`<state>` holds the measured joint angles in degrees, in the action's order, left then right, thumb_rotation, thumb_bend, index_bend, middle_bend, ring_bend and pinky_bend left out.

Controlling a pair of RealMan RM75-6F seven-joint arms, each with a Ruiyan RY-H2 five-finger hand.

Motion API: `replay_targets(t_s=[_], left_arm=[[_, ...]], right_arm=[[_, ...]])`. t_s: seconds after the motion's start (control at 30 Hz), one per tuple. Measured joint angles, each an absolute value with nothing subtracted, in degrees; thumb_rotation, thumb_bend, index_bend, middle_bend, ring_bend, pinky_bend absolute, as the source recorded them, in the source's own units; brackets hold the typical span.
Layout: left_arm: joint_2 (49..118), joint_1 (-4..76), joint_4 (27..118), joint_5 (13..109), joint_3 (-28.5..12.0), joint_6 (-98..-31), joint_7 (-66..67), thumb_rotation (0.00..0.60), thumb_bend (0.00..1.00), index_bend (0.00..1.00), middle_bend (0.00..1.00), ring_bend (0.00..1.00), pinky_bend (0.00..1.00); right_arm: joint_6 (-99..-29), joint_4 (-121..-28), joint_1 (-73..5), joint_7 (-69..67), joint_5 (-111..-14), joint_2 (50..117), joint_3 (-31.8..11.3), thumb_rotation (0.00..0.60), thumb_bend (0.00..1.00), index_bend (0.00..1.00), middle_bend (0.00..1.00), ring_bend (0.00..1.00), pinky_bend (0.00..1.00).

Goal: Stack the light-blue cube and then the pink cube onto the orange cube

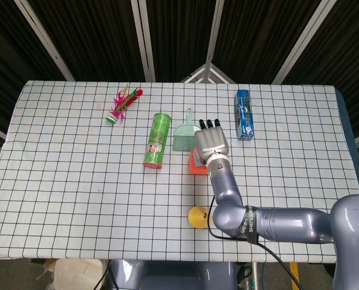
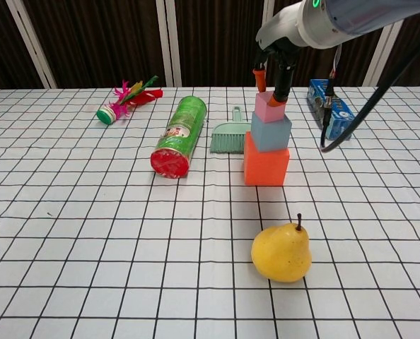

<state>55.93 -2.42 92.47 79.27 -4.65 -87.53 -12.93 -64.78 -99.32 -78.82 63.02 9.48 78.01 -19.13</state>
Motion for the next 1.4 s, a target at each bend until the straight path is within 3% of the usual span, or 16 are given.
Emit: replay_targets(t_s=[0.2,0.3,0.37,0.5,0.93,1.17,1.4], left_arm=[[55.9,-2.33,92.51,79.07,-4.7,-87.27,-12.86,0.6,0.16,0.15,0.0,0.0,0.0],[55.89,-2.24,92.59,79.12,-4.62,-87.07,-12.68,0.6,0.16,0.15,0.0,0.0,0.0],[55.87,-2.24,92.63,79.16,-4.61,-87.11,-12.65,0.6,0.16,0.15,0.0,0.0,0.0],[55.87,-2.33,92.68,79.23,-4.61,-87.31,-12.68,0.6,0.16,0.15,0.0,0.0,0.0],[55.85,-2.14,92.54,79.22,-4.5,-86.81,-12.69,0.6,0.16,0.15,0.0,0.0,0.0],[55.76,-2.63,92.46,79.72,-4.5,-88.01,-13.55,0.6,0.16,0.13,0.0,0.0,0.0],[56.37,-2.81,92.49,81.59,-4.4,-89.6,-13.28,0.6,0.16,0.09,0.0,0.0,0.0]], right_arm=[[-64.72,-99.61,-78.91,63.7,9.87,77.71,-18.83,0.6,0.4,0.28,0.04,0.03,0.05],[-64.39,-100.15,-79.39,65.76,11.84,77.18,-18.28,0.6,0.4,0.08,0.04,0.02,0.04],[-64.08,-100.52,-79.99,67.83,14.6,76.69,-18.04,0.6,0.37,0.01,0.04,0.01,0.04],[-63.51,-100.95,-81.26,71.15,19.68,75.9,-17.99,0.6,0.3,0.0,0.04,0.01,0.05],[-67.05,-105.14,-79.72,70.59,16.33,71.46,-16.82,0.6,0.3,0.0,0.04,0.01,0.05],[-68.52,-109.45,-72.91,66.25,8.93,66.03,-12.15,0.6,0.3,0.0,0.04,0.01,0.05],[-67.67,-113.52,-58.59,49.71,-8.23,59.75,-6.39,0.6,0.3,0.0,0.04,0.01,0.05]])
